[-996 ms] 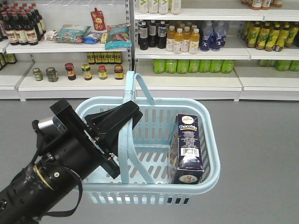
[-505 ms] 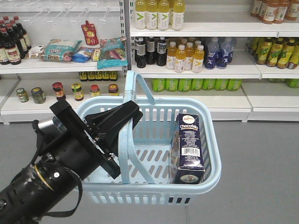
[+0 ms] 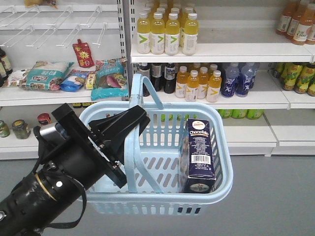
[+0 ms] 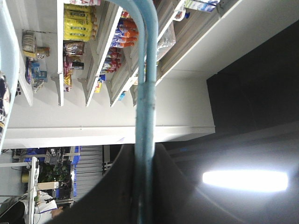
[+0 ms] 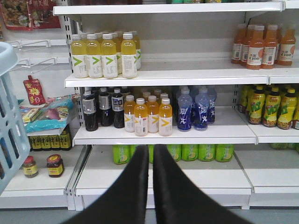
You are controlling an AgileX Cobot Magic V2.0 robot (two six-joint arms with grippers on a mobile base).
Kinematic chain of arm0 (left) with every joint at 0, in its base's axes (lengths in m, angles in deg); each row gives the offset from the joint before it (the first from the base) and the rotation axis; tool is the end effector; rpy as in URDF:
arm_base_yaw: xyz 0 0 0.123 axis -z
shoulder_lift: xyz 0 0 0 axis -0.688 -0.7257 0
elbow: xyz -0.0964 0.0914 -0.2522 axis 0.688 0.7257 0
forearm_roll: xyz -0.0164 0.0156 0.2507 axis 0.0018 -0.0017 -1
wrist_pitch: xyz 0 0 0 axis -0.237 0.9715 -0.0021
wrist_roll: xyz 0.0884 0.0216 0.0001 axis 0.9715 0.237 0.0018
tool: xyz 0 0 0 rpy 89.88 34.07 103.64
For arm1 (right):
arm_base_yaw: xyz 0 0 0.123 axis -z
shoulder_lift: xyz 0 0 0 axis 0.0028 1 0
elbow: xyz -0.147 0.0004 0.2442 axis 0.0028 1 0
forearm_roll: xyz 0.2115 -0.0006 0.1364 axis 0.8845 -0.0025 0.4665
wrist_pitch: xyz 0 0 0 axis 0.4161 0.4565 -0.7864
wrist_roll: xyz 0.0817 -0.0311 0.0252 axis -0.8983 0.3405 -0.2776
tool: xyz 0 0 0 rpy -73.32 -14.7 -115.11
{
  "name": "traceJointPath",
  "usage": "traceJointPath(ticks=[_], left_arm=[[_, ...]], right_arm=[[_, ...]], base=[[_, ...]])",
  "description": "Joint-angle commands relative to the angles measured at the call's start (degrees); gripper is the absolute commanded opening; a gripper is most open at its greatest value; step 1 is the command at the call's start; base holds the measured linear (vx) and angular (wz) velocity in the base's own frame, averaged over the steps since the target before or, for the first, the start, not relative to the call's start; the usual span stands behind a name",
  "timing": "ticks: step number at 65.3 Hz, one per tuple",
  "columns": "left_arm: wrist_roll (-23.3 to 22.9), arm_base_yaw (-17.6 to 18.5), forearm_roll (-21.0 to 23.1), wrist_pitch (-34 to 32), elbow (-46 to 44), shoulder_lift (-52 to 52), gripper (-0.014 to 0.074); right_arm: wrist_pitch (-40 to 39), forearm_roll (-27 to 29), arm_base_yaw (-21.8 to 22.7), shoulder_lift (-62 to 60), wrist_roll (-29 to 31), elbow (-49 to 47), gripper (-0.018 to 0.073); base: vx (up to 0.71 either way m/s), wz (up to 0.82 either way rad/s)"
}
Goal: Left arm holds basket, right arm returns cookies
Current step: 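Drive the base toward the drink shelves holding the basket in the left gripper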
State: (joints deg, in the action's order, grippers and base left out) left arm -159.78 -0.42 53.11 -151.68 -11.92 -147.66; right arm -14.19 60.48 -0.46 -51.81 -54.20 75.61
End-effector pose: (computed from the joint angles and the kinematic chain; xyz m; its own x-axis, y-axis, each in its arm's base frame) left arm 0.1831 -0.1787 0.2684 -0.7512 -0.6352 0.1795 0.0495 -0.3255 -0.9442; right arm 0.0565 -0.0003 0.1912 -0.0721 0.0270 -0.9970 0.0024 0.9996 0.0269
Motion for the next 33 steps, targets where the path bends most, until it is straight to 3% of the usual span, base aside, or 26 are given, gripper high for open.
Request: traceJointPath(ticks=[1,33], left_arm=[[0.04,0.27,0.67,-7.9,-1.74,1.95,0.0],[0.04,0.27,0.67,-7.9,-1.74,1.95,0.0]], right_arm=[[-4.33,-0.16,0.28,-0.52,0.54,1.01,-0.0006],[-4.33,-0.16,0.28,-0.52,0.54,1.01,-0.0006]], base=[[0.48,-0.05],[0.45,-0.07]])
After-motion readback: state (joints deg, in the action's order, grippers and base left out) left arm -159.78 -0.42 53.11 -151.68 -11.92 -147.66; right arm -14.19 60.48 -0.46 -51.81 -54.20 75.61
